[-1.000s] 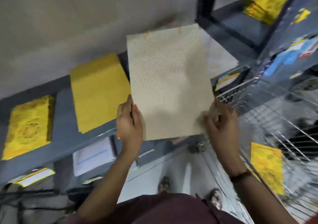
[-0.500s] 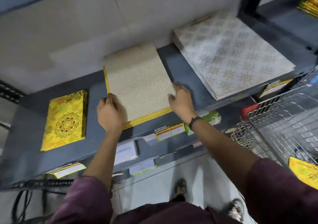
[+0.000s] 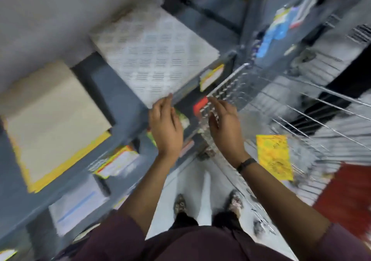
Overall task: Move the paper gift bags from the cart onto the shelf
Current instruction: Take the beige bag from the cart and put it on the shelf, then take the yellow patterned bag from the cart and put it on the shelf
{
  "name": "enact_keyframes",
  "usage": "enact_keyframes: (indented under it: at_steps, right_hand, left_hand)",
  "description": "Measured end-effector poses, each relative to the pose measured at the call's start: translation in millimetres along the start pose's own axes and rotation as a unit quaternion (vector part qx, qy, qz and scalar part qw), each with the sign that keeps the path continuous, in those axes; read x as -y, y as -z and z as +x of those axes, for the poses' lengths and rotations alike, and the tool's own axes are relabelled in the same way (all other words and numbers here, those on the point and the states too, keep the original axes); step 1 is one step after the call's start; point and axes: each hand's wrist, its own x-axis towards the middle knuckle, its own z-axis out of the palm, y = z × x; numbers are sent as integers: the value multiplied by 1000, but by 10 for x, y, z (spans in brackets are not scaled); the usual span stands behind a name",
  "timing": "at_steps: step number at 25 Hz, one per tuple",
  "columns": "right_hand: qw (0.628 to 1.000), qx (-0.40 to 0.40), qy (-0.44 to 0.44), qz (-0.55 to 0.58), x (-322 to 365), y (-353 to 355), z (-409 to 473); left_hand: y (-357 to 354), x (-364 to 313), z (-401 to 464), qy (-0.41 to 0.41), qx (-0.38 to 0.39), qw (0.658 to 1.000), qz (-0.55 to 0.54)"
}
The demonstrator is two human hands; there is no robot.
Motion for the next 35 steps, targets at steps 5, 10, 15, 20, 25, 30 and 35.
enact_keyframes:
  at_steps: [5, 10, 15, 20, 25, 30, 35]
  right_hand:
    - [978, -14, -188, -91, -1604, 744, -358]
    - [912, 115, -374, -123, -2966, 871, -695]
    - [859, 175, -474, -81, -3931, 617, -901]
    - [850, 197, -487, -48, -4183, 256, -1132]
    - [820, 129, -557, 0, -3987, 170, -1233]
    - [791, 74, -592, 133, -3726, 508, -1212]
    - [784, 26, -574, 234, -3260, 875, -1105]
  left_hand:
    - [-1406, -1068, -571, 26, 253, 961, -105]
    - [-2654, -1172, -1182, 195, 506, 840, 11]
    - [-3397, -871, -1690, 330, 609, 708, 139]
    - [-3758, -687, -2099, 400, 586, 688, 155]
    - [-3706, -827, -2165, 437, 550, 694, 156]
    - [-3284, -830, -1857, 454, 491, 735, 110]
    - [-2744, -1068, -1453, 465, 449, 763, -3]
